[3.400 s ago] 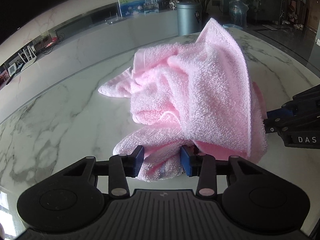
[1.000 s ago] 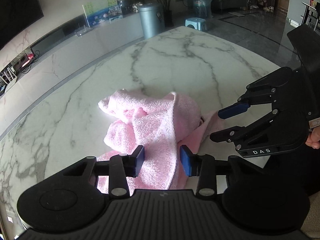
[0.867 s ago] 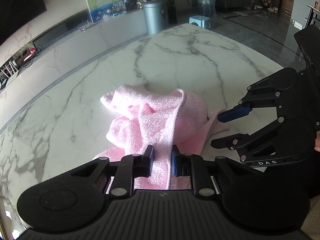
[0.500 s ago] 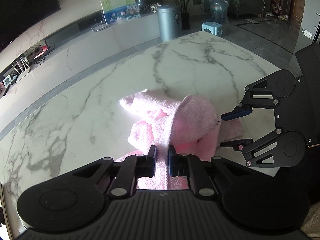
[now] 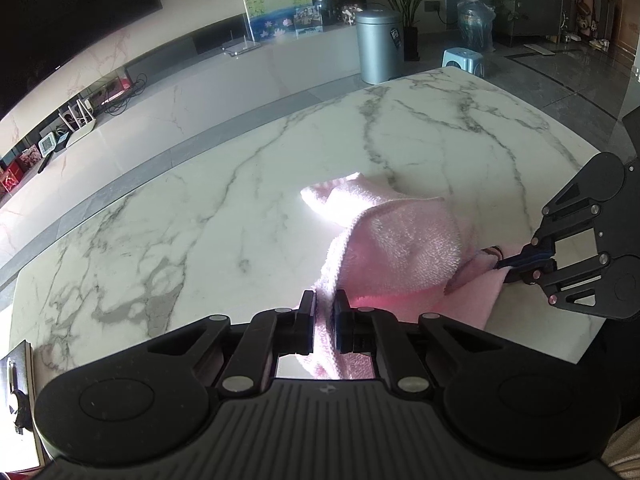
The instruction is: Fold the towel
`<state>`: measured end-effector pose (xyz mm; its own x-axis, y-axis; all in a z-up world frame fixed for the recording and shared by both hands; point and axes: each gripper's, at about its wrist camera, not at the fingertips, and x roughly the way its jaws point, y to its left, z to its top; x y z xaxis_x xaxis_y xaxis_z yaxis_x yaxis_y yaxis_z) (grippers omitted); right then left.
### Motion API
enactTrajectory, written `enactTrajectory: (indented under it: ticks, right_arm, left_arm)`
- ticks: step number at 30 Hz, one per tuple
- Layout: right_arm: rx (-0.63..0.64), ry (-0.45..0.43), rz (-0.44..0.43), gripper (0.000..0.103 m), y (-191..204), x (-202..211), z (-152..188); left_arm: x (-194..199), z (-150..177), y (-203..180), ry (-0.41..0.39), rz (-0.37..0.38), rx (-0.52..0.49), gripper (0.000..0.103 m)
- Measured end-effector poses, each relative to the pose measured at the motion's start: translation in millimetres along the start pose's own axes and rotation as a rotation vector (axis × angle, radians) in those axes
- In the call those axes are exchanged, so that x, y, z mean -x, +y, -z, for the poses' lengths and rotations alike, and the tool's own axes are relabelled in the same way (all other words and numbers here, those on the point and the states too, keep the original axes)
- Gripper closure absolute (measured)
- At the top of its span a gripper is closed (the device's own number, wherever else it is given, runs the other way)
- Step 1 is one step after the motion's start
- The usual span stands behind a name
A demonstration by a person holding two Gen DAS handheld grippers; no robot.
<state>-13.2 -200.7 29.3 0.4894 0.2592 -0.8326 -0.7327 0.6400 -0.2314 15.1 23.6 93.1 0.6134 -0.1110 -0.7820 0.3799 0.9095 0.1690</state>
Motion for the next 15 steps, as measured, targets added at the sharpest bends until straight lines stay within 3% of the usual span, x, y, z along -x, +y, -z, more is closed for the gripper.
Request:
enactTrajectory:
  ticks: [7, 15]
  right_arm:
    - [-0.073, 0.059, 0.106, 0.101, -29.3, 4.8, 22.5]
    - [-0.233, 0.126, 0.291, 0.101, -83.2, 15.7, 47.8]
  left_arm:
    - [-0.1, 19.6, 45.1, 0.044, -0.118, 0.063, 0.096]
    - [4.1, 48.4, 90.0, 0.086, -0.188, 0.178, 0.097]
